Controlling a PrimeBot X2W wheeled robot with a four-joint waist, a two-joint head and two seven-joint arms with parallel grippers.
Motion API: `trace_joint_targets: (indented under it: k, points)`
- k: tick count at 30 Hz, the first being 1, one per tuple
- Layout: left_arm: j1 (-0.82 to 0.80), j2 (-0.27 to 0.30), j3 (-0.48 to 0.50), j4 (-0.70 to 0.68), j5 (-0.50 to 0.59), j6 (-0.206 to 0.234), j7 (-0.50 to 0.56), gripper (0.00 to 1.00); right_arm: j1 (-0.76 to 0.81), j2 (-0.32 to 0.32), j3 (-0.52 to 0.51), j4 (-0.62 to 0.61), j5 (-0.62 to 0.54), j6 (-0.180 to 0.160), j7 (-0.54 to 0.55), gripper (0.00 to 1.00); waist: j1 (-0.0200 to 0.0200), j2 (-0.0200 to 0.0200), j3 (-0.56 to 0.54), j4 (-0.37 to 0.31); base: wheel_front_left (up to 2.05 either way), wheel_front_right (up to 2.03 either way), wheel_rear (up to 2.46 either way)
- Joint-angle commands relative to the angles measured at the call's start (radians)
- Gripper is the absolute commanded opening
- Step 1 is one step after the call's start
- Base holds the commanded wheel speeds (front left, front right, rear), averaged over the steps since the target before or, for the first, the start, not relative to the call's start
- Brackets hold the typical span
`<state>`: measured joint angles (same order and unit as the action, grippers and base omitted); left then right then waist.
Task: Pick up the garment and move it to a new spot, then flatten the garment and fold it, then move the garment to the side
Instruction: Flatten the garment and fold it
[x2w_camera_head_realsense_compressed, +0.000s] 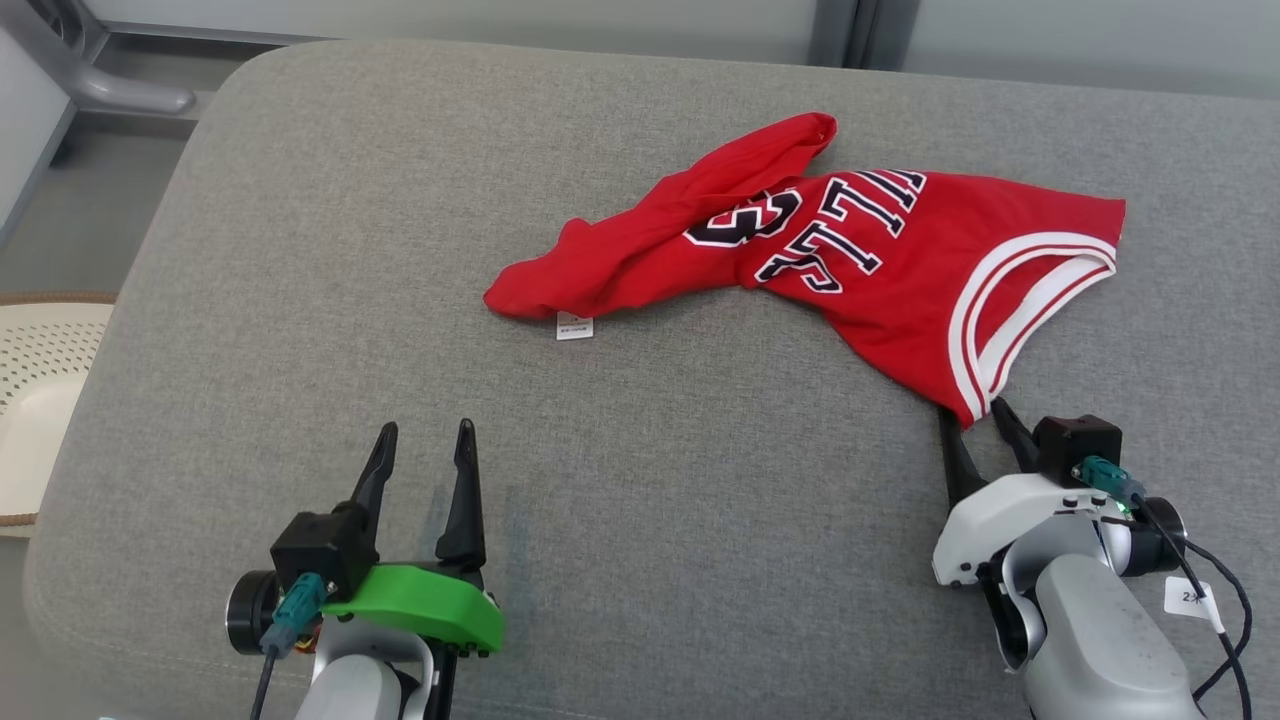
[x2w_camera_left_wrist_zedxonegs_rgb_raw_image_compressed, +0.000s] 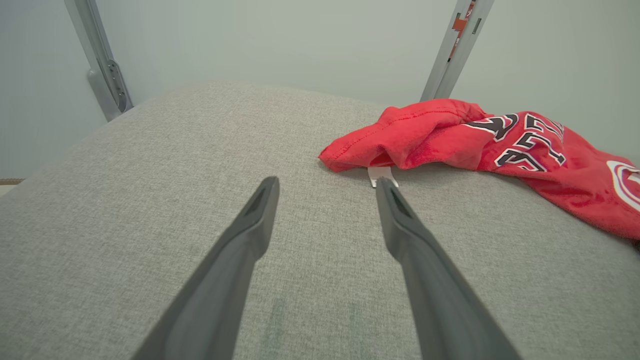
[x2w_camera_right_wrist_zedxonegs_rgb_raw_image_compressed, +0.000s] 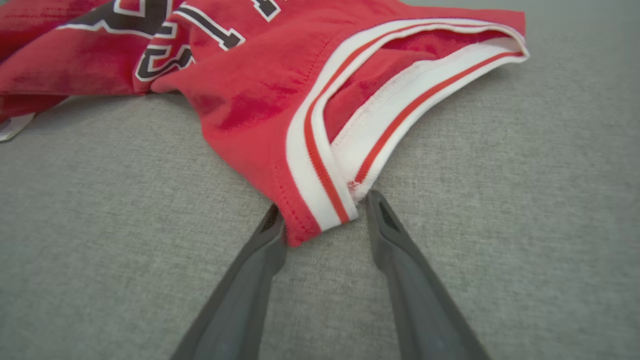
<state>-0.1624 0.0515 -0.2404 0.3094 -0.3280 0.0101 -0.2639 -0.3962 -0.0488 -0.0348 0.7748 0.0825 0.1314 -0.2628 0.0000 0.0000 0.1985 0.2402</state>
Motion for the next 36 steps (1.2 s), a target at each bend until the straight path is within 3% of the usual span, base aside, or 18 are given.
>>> trace_joint_targets:
  k: [1, 2, 12, 21, 28, 32, 36]
  points:
    - [-0.011, -0.001, -0.002, 0.001, -0.009, 0.007, 0.0, 1.0, -0.01, -0.003, 0.001, 0.002, -0.008, -0.002, -0.002, 0.1, 0.0, 0.0, -0.003, -0.004, 0.0, 0.0, 0.0]
    - [-0.01, -0.001, -0.002, 0.001, -0.009, 0.008, 0.0, 1.0, -0.015, -0.003, 0.003, -0.006, -0.011, -0.002, -0.002, 0.0, 0.0, 0.0, -0.005, -0.007, 0.0, 0.0, 0.0]
    - [0.021, 0.0, -0.004, 0.008, 0.003, 0.004, 0.0, 1.0, 0.073, -0.003, 0.054, -0.255, 0.067, -0.002, -0.003, 0.0, 0.0, 0.0, -0.048, -0.06, 0.0, 0.0, 0.0]
    - [0.055, 0.0, -0.008, 0.014, 0.007, 0.004, 0.0, 1.0, 0.242, -0.003, 0.087, -0.601, 0.082, -0.002, -0.003, 0.0, 0.0, 0.0, -0.094, -0.106, 0.0, 0.0, 0.0]
    - [0.05, 0.0, -0.021, 0.008, 0.007, -0.001, -0.001, 1.0, 0.303, -0.003, 0.075, -0.829, 0.065, -0.002, 0.038, 0.0, 0.0, 0.0, -0.094, -0.097, 0.0, 0.0, 0.0]
    - [0.028, 0.0, -0.038, -0.001, -0.005, -0.001, -0.001, 1.0, 0.241, -0.003, 0.067, -0.812, 0.038, -0.002, 0.098, 0.0, 0.0, 0.0, -0.068, -0.066, 0.0, 0.0, 0.0]
    - [0.005, 0.0, -0.06, -0.008, -0.018, 0.002, 0.0, 1.0, 0.13, -0.004, 0.029, -0.661, -0.025, -0.002, 0.141, 0.0, 0.0, 0.0, -0.03, -0.021, 0.0, 0.0, 0.0]
